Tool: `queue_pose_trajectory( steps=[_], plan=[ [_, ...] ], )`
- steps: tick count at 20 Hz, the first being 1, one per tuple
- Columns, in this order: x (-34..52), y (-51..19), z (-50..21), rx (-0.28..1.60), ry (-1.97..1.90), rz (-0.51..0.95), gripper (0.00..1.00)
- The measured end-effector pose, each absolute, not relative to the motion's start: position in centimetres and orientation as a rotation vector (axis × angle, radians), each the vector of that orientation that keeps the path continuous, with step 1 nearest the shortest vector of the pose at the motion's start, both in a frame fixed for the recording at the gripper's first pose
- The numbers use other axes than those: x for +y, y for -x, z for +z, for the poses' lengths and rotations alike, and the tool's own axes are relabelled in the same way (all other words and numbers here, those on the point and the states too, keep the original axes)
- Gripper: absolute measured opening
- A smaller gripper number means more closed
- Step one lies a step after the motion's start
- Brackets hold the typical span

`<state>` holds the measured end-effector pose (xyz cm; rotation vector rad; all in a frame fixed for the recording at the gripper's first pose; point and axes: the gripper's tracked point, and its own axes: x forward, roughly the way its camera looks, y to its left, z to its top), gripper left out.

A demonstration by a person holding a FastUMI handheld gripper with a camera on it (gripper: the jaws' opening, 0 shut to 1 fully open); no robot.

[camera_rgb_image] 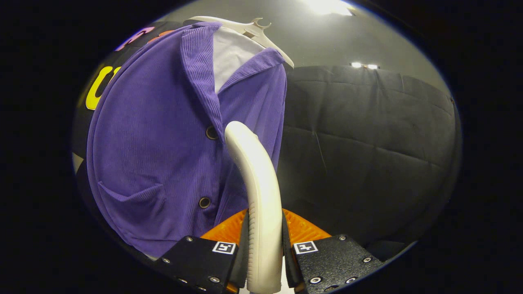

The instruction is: Iron the clothes twice with a garment steamer, once on the left side and once on the right side.

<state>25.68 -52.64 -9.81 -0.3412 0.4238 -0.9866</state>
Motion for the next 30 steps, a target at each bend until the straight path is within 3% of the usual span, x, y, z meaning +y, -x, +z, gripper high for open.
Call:
queue_pose_trajectory(
  steps=[30],
  plan=[
    [-51.0,-19.2,-26.8,0.790,0.239,-0.963,0.37]
  ],
)
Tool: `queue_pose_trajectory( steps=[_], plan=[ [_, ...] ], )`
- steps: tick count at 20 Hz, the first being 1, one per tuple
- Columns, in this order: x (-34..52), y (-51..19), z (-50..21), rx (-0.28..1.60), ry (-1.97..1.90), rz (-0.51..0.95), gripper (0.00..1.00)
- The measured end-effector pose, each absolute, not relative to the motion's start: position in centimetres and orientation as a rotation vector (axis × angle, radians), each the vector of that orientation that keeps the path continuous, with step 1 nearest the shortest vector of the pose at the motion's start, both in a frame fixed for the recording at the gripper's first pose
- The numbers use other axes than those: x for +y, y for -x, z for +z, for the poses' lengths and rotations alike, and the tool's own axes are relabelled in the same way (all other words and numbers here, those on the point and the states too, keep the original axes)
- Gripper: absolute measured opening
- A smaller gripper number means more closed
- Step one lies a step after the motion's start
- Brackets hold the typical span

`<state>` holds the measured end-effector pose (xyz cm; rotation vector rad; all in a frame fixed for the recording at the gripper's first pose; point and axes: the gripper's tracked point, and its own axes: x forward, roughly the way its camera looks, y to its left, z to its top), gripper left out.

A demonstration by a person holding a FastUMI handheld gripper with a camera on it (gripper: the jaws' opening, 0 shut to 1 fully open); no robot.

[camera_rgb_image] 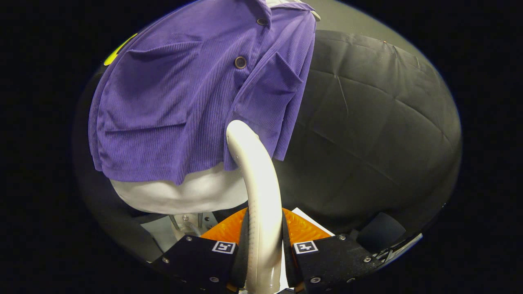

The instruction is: Iron the clothes twice with a garment steamer, once on the left side and once on the right side.

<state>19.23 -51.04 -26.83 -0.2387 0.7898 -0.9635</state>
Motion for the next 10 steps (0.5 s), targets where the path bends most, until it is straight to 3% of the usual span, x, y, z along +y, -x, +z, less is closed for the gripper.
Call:
queue_pose_trajectory(
  steps=[5,10],
  plan=[
    [-50.7,-17.2,-28.0,0.807,0.202,-0.990,0.37],
    [-49.0,-15.1,-21.9,0.684,0.206,-1.005,0.37]
  ],
)
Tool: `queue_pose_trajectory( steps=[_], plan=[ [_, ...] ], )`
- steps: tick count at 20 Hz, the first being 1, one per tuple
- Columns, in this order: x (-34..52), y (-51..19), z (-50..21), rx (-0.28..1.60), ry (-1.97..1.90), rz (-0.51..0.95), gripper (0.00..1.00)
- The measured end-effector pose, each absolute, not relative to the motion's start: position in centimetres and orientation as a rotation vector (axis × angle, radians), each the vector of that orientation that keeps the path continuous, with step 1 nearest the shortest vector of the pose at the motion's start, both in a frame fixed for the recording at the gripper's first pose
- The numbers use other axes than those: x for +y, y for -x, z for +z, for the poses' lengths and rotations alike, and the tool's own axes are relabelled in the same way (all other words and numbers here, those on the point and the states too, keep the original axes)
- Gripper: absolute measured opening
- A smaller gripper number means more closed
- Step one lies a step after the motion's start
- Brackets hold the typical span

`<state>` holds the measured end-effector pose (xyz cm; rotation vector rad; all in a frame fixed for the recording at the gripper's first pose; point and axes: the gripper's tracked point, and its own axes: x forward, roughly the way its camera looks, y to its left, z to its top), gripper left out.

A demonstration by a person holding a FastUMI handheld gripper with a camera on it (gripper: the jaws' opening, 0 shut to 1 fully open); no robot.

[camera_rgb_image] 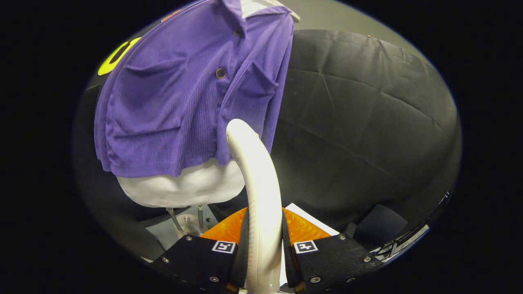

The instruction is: Iron the clothes twice with a garment steamer, once on the left side and once on the right side.

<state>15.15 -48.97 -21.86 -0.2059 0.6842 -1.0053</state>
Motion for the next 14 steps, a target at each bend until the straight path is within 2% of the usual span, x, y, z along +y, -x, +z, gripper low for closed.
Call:
queue_pose_trajectory(
  steps=[8,14],
  plan=[
    [-42.2,-11.3,-9.4,0.463,0.226,-0.920,0.37],
    [-35.8,-8.0,-1.9,0.332,0.216,-0.771,0.37]
  ],
)
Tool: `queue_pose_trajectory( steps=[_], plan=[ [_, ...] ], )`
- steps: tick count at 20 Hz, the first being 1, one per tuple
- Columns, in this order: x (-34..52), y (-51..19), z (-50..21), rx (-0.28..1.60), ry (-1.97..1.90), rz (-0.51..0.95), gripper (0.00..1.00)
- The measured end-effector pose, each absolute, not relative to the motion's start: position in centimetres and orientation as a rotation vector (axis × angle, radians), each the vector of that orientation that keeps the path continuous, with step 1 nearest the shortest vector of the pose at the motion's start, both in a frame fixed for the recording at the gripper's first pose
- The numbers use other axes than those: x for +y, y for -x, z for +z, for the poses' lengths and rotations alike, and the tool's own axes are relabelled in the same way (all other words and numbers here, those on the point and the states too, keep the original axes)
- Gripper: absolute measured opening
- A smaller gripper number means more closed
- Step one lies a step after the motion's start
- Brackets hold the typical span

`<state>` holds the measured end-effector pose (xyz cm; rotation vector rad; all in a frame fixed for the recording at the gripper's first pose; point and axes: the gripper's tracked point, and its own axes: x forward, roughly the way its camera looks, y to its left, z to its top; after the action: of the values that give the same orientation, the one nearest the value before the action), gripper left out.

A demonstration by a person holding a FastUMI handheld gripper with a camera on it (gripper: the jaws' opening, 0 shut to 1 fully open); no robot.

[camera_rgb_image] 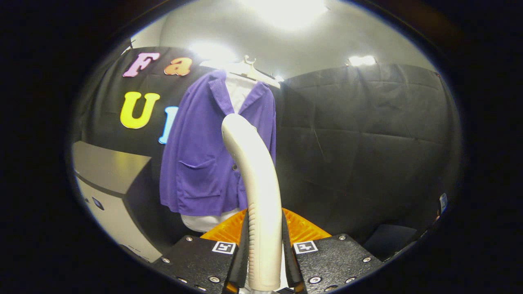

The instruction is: Iron the clothes twice with a garment steamer, once on the left side and once on the right side.

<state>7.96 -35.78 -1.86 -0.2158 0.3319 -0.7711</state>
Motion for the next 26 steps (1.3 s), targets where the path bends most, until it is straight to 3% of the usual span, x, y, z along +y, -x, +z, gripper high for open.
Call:
queue_pose_trajectory(
  steps=[9,20,26],
  plan=[
    [-27.2,-1.2,3.0,0.260,0.128,-0.573,0.37],
    [-16.2,-0.6,6.7,0.201,0.115,-0.398,0.37],
    [-13.3,-2.0,6.8,0.191,0.122,-0.394,0.37]
  ],
)
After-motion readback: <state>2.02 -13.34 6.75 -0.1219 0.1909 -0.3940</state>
